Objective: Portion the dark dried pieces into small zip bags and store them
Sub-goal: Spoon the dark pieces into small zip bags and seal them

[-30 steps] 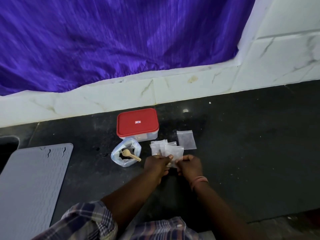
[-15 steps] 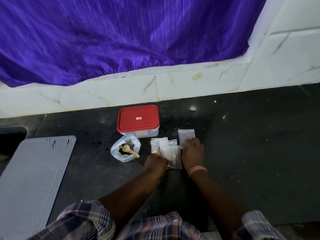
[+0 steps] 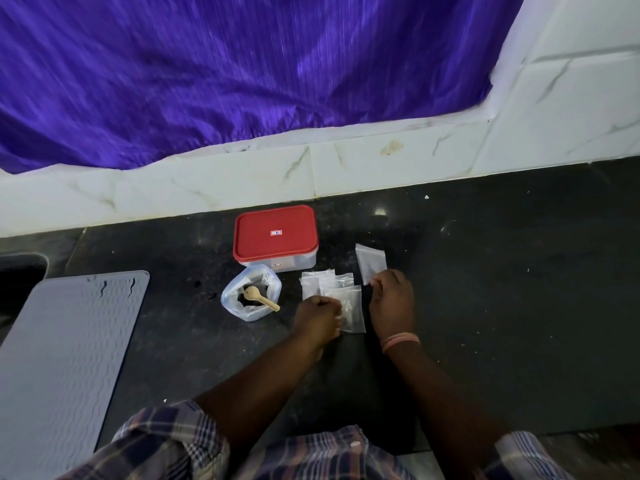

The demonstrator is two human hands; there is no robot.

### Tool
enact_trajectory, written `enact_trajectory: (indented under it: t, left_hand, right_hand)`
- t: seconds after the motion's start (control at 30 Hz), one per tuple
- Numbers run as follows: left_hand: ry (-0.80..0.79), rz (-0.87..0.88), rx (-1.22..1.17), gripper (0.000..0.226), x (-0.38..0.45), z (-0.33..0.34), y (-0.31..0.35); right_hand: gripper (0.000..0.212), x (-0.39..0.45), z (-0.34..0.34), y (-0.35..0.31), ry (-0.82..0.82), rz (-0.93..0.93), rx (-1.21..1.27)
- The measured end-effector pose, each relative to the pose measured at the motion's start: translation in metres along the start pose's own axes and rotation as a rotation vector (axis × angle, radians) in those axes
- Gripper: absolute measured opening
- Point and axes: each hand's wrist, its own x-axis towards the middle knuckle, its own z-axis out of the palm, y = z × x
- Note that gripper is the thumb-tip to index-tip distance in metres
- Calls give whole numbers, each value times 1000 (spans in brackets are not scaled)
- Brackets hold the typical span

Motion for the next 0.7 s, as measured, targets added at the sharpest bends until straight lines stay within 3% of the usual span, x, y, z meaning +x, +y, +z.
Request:
enact_trajectory:
  t: [0.1,0.2,0.33,0.47,0.6,0.7]
  left_hand:
    - [-93,67,-124,19,-5,1,21]
    - [-62,106,-160,37,-5,-10,49]
    - [-33,101,-156,24,2,-41,69]
    - [2,101,9,8,-2,-60,61]
    - [-61,48,-52,21,1,-87,49]
    - [-41,46,-94,16,3,-107,41]
  right_hand:
    - [8,-10,-8,-20,26,-47,146]
    - [17,-18,-18,-34,-58,-178,247]
    - [24,-27,-21,-39,-140,-319,253]
    - [17,-38,-14,-46,-183,-305,246]
    - [14,-42,-3,-70,-163,-238,246]
    - [7,-49,8,-98,-90,-240,192]
